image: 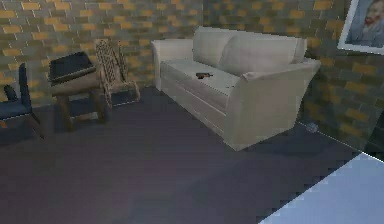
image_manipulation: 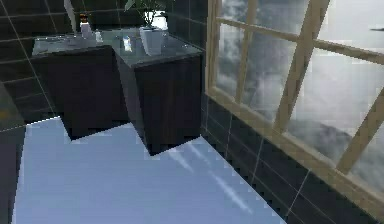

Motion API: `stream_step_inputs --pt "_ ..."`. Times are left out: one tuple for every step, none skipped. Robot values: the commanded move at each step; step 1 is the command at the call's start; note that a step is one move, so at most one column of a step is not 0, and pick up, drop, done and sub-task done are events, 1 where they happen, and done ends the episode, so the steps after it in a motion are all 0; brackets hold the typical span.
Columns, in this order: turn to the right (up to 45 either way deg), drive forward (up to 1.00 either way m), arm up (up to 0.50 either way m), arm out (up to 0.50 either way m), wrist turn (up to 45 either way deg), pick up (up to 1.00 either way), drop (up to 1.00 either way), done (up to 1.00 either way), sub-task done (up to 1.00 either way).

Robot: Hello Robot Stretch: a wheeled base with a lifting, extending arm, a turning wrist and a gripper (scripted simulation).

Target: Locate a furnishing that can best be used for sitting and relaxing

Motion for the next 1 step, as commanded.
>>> stream_step_inputs --pt "21.0 0.0 0.0 0.0 0.0 0.0 0.0 0.0 0.0"
